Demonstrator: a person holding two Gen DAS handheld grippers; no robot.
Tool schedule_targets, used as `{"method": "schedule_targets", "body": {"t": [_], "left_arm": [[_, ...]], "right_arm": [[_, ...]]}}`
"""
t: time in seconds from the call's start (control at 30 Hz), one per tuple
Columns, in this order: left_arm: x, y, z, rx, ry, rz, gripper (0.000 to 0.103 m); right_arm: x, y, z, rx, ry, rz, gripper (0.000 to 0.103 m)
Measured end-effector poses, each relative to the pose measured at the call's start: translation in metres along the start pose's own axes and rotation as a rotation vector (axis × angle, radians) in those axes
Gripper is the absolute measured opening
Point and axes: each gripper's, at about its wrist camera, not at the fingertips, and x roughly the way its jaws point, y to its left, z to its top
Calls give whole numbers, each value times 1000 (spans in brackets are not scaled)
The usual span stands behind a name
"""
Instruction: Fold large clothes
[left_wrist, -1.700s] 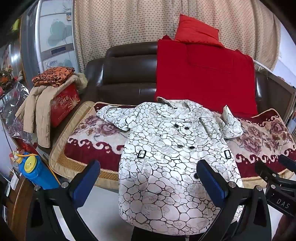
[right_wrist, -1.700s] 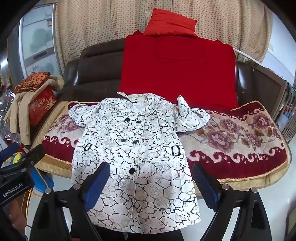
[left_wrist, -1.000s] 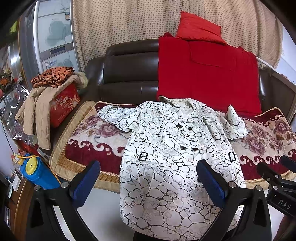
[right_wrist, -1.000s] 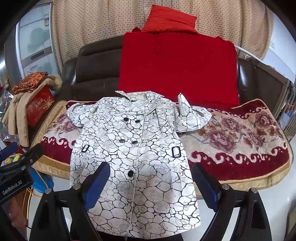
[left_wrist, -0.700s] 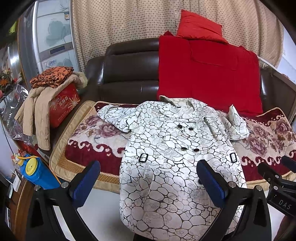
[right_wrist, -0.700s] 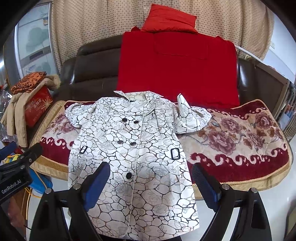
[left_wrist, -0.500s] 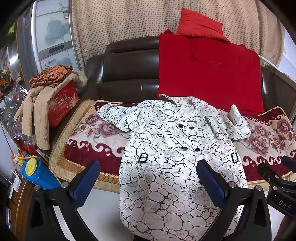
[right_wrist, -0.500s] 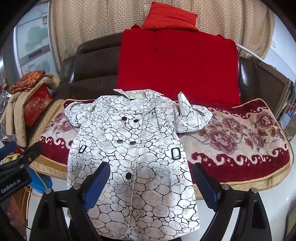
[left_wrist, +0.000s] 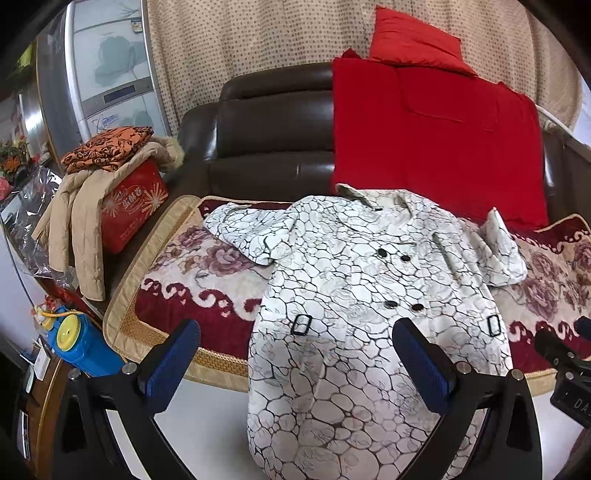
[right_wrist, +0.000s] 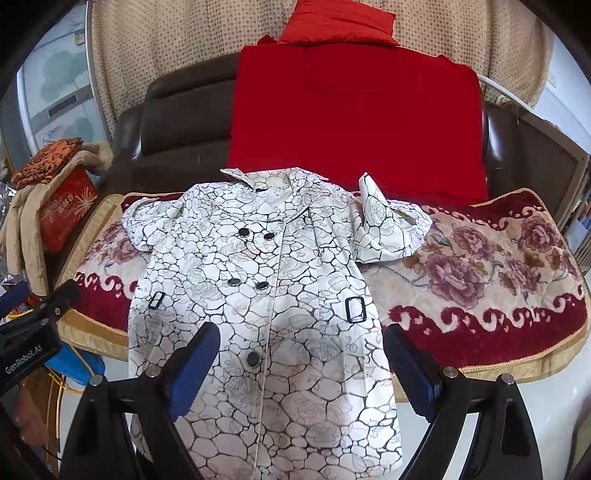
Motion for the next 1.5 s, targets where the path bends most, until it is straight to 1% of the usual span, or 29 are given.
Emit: {"method": "schedule_targets", "body": {"t": [0.2,0.4,0.53,0.63,0.77,0.87,0.9,0.97,1.1,1.17,1.2,1.27,1.3,1.37,1.43,1.5], "left_arm": [[18,4,7,-7,16,14,103],[35,6,10,-17,39,29,103],[46,6,12,-11,53,42,103],[56,5,15,-6,64,51,103],[69,2,17,4,87,65,103],[81,-2,18,15,103,76,103],[87,-4,18,21,114,77,103],[105,-8,15,29,169,63,103],[142,-19,1,64,284,61,103],[159,-25,-8,86,354,46,103],[164,-28,-12,90,382,39,103],[175,-33,-19,98,430,33,103],[178,-35,-22,103,440,34,103],[183,-39,-23,112,448,38,103],[183,-43,-21,120,444,37,103],[182,-45,-19,127,434,39,103]], "right_arm": [[16,-2,15,4,1,-21,92],[34,-9,28,36,16,-14,92],[44,-16,37,42,19,-38,92],[54,-28,46,76,18,-37,92],[71,-50,58,120,14,-58,92],[91,-76,68,179,26,-37,92],[101,-87,71,200,34,-25,92],[123,-110,76,239,47,20,92],[181,-177,81,407,90,180,92],[213,-207,78,519,109,255,92],[229,-224,76,595,111,307,92],[252,-250,73,730,99,402,92],[263,-261,73,788,86,427,92],[281,-274,76,849,74,435,92],[299,-283,81,897,77,403,91],[318,-289,86,944,102,417,83]]}}
